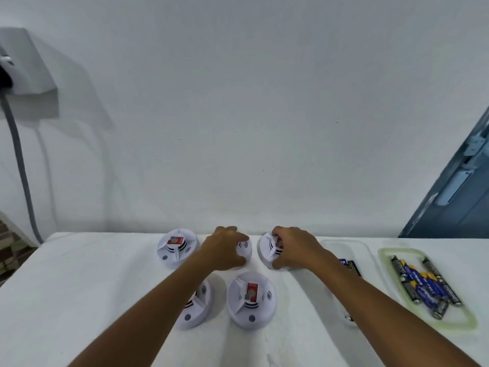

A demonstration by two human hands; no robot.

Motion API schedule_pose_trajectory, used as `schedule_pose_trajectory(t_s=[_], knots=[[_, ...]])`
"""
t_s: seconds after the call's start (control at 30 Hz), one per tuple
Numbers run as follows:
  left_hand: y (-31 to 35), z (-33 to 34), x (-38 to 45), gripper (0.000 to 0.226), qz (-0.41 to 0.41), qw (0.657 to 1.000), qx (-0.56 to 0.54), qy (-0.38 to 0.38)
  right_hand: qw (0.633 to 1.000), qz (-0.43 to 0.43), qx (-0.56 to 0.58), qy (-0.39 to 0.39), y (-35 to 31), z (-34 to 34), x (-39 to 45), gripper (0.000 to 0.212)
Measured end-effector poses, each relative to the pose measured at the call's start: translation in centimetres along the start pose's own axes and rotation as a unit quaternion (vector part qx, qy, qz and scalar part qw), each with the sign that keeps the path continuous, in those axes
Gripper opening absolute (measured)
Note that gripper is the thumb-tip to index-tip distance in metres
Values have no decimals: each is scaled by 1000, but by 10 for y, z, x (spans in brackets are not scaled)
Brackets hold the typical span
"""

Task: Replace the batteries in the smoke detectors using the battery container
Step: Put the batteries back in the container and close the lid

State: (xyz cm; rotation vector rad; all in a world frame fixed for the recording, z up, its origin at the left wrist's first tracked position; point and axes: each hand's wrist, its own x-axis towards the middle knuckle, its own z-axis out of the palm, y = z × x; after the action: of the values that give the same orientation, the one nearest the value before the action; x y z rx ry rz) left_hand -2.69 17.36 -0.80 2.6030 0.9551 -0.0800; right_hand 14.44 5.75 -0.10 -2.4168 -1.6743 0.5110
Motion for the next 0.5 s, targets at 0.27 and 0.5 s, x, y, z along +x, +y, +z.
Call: schedule_pose_trajectory(t_s=[0.27, 0.5], knots=[[1, 0, 1, 57, 4, 1000, 27, 15, 1000, 7, -11, -5, 1, 4, 1, 57], [3, -5, 11, 71, -9, 998, 52, -30, 988, -38, 132, 67, -2, -10, -39, 74]])
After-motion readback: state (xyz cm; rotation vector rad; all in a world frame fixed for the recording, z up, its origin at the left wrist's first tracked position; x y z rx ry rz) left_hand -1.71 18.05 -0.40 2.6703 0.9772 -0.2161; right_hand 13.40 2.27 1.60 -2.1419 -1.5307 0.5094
